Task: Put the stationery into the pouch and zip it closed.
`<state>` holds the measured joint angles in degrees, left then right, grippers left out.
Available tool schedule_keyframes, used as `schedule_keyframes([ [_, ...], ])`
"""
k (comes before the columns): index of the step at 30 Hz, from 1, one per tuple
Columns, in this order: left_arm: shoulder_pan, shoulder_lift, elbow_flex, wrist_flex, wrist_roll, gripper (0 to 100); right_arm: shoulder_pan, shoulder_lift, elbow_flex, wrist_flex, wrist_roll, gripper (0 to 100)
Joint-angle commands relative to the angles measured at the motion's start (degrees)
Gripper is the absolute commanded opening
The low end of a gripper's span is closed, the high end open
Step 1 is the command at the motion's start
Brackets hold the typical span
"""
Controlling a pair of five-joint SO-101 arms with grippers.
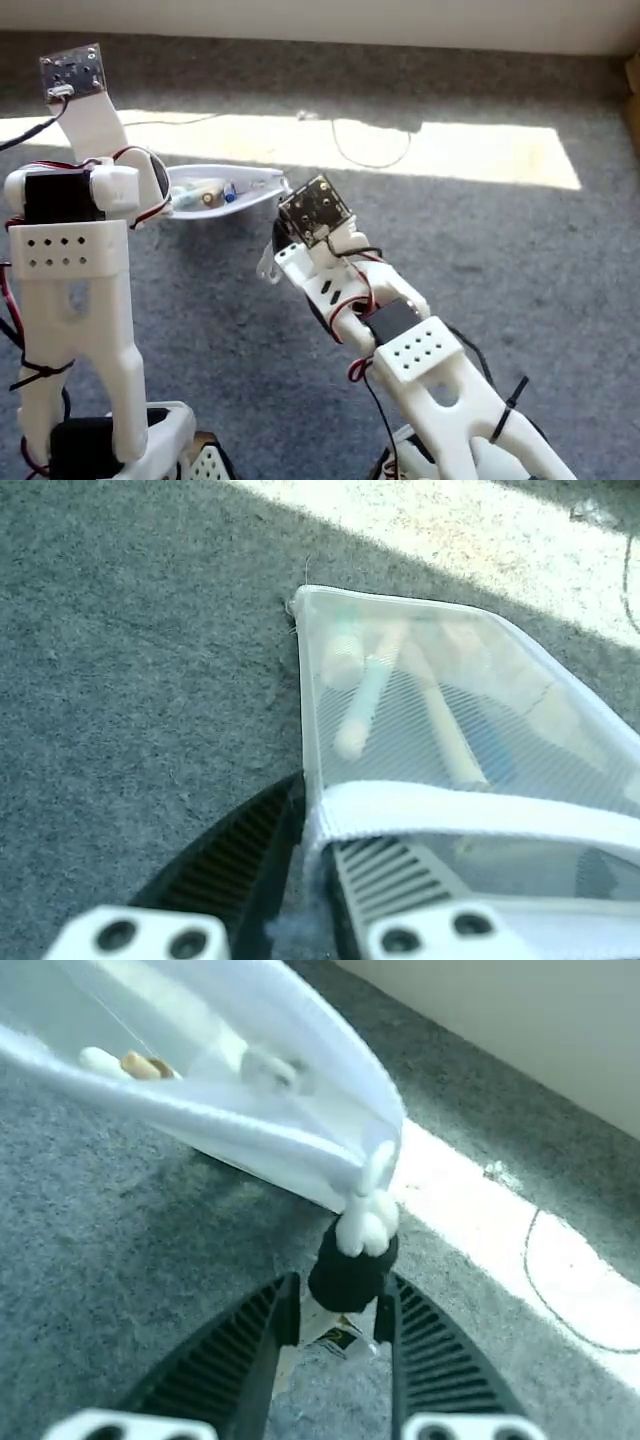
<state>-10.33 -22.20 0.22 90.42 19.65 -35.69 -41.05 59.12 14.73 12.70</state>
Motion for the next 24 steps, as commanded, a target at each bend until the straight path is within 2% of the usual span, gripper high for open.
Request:
schedule_keyframes([
  [1, -0.6, -0.6, -3.1, -1.3, -0.5, 1, -0.4, -0.3, -4.9, -1.5, 0.2, 12.7],
  [8, -0.6, -0.6, -3.1, -1.4, -0.5, 1, -0.3, -0.3, -5.1, -3.5, 0.1, 12.7],
  [12, -0.6, -0.6, -3.1, -1.4, -0.5, 1, -0.1, -0.3, -5.1, -4.6, -2.8, 12.7],
  [24, -0.6, -0.6, -3.1, -1.4, -0.5, 1, 0.0, -0.4, -5.1, -4.7, -2.7, 12.4],
])
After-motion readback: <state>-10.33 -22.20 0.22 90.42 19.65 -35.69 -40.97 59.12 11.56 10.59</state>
